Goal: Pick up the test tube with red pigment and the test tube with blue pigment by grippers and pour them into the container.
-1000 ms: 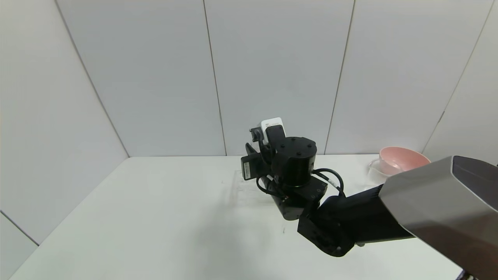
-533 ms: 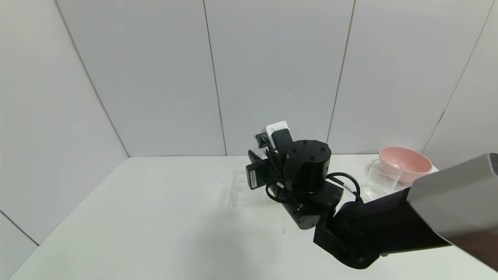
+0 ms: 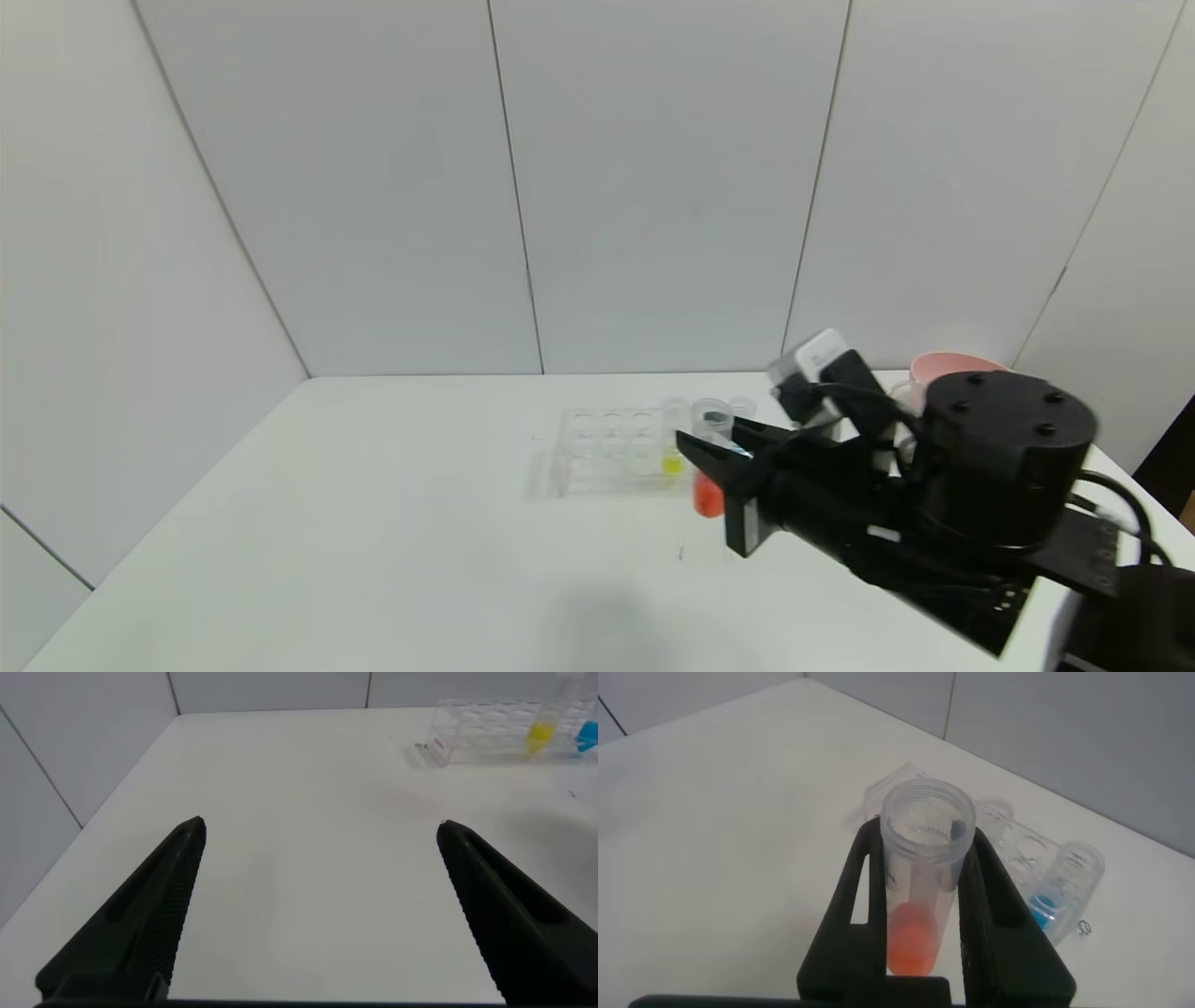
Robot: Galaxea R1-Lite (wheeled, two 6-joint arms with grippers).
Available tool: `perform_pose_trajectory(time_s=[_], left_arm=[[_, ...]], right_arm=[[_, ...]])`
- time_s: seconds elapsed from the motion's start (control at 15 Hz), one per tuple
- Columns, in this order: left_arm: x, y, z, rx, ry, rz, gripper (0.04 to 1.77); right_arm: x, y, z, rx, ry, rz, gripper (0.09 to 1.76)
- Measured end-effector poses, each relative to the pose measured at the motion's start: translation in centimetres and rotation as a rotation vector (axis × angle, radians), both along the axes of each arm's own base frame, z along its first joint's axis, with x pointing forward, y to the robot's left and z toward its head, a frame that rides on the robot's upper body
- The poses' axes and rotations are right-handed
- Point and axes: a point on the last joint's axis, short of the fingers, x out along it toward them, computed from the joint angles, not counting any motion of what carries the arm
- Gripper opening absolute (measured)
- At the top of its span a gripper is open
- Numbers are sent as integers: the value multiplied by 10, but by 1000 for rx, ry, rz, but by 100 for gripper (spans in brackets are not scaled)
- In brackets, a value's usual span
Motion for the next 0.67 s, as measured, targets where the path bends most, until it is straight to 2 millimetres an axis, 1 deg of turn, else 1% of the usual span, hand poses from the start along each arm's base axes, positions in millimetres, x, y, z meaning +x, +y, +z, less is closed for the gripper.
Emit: perform_pose_trajectory(time_s=[0.27,0.47,0.67], left_arm=[[0,0,0,0,0,0,176],[0,0,0,0,0,0,176],[0,0,0,0,0,0,176]], right_arm=[[-8,-88,10,32,-3,-45,50],[-11,-151,9,49,5,-107,50],[-18,-199,8,67,11,-157,50]])
